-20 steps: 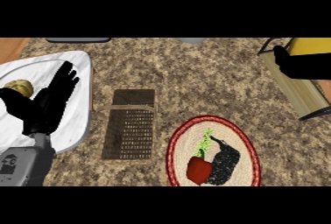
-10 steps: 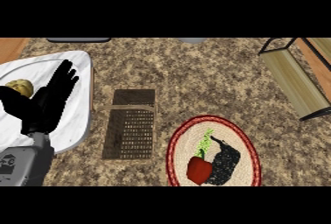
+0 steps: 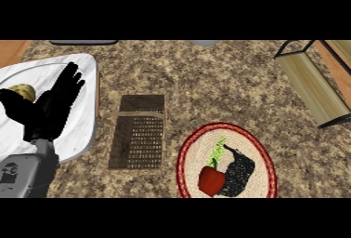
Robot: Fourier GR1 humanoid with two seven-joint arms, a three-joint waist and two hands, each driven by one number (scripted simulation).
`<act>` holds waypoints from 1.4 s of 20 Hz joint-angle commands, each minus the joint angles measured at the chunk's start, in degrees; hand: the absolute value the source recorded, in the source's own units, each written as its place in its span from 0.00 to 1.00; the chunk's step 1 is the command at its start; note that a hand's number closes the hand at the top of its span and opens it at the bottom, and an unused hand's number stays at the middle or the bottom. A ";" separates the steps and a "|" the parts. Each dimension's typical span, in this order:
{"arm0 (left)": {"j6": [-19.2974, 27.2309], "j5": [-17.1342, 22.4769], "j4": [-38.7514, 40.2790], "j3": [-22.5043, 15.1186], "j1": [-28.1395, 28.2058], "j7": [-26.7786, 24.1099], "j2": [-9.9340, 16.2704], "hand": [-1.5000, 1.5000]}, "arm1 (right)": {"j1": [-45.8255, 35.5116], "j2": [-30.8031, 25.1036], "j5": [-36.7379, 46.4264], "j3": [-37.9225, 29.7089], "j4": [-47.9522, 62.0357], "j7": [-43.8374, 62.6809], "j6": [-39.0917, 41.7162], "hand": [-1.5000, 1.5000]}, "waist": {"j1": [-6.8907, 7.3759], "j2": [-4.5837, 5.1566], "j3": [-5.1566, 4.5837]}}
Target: Pick the lemon from the placemat and place it in the tiered shelf
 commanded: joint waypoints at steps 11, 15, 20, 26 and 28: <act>-3.26 -0.67 2.74 2.89 -0.96 -1.78 -0.40 0.50 | 2.13 -4.67 -3.87 -1.66 12.29 -10.97 -4.69 1.00 | 0.00 0.01 -0.03; -2.56 0.23 -4.02 2.16 1.07 2.62 -0.11 0.50 | -1.63 -9.17 -1.86 -7.00 27.77 -15.83 -11.55 0.00 | 0.86 0.12 0.04; -2.18 -2.12 -0.59 1.35 2.50 -1.85 -1.76 0.50 | -6.53 -11.81 -3.73 -8.94 37.45 -25.07 -17.28 0.00 | 1.01 0.26 0.05; -2.57 -0.99 2.50 3.40 -2.11 -0.70 -1.20 0.50 | -7.81 -15.43 -9.41 -11.98 41.24 -31.02 -16.16 0.00 | 0.16 0.10 0.01; -4.58 0.23 -0.46 4.31 -0.68 1.22 0.84 0.50 | -7.14 -17.19 -10.61 -11.95 44.16 -31.63 -13.57 0.00 | 0.31 0.02 0.00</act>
